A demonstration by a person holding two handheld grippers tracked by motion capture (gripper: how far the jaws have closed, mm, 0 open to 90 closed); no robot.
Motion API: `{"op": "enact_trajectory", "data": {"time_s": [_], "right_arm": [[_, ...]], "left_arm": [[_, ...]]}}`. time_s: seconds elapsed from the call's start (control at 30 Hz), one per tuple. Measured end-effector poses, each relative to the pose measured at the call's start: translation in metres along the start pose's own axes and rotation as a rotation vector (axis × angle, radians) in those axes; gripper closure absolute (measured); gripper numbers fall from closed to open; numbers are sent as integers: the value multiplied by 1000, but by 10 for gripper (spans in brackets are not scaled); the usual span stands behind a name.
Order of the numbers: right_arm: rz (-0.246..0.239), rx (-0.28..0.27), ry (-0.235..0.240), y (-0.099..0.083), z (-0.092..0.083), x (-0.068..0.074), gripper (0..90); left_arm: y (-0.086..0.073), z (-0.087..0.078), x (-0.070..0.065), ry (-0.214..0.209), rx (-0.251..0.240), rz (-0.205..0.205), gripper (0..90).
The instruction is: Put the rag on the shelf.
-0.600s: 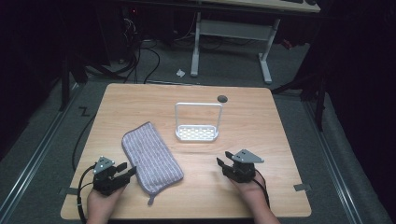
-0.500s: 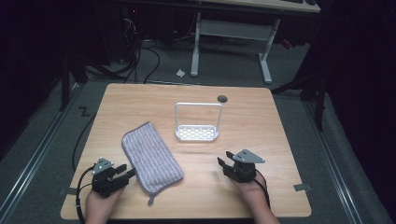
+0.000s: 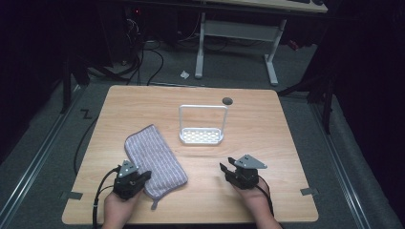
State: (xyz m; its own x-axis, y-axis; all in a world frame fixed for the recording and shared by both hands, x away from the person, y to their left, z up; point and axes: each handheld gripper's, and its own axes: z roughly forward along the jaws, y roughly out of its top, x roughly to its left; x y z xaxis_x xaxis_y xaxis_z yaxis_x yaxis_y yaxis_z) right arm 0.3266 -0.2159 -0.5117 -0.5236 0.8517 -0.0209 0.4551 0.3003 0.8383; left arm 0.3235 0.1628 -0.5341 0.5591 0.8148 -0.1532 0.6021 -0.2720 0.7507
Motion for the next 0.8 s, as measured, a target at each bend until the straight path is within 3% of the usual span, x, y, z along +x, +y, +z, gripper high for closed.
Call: {"op": "enact_trajectory", "data": {"time_s": [0.13,0.17,0.27,0.43,0.47,0.57,0.6,0.63,0.67,0.8], "right_arm": [[-7,2,16,1,2,3,606],[-4,2,27,1,2,4,626],[-7,1,46,2,3,8,685],[-6,-4,89,6,5,18,772],[-9,-9,124,11,8,28,811],[-29,-11,152,16,10,39,841],[-94,8,181,25,18,53,860],[-94,8,181,25,18,53,860],[-130,33,202,34,28,63,863],[-168,70,222,48,53,80,878]], "left_arm": [[-4,-1,-13,-19,-1,46,899],[-7,-2,-26,-53,9,81,899],[-11,-4,-45,-91,28,147,899],[-12,-3,-62,-138,43,182,899],[-13,-3,-67,-167,52,175,899],[-15,-3,-73,-197,53,189,899],[-16,-3,-77,-208,54,200,899],[-16,-3,-80,-218,55,214,899],[-17,-3,-84,-225,55,228,898],[-16,-1,-86,-244,54,234,898]]}}
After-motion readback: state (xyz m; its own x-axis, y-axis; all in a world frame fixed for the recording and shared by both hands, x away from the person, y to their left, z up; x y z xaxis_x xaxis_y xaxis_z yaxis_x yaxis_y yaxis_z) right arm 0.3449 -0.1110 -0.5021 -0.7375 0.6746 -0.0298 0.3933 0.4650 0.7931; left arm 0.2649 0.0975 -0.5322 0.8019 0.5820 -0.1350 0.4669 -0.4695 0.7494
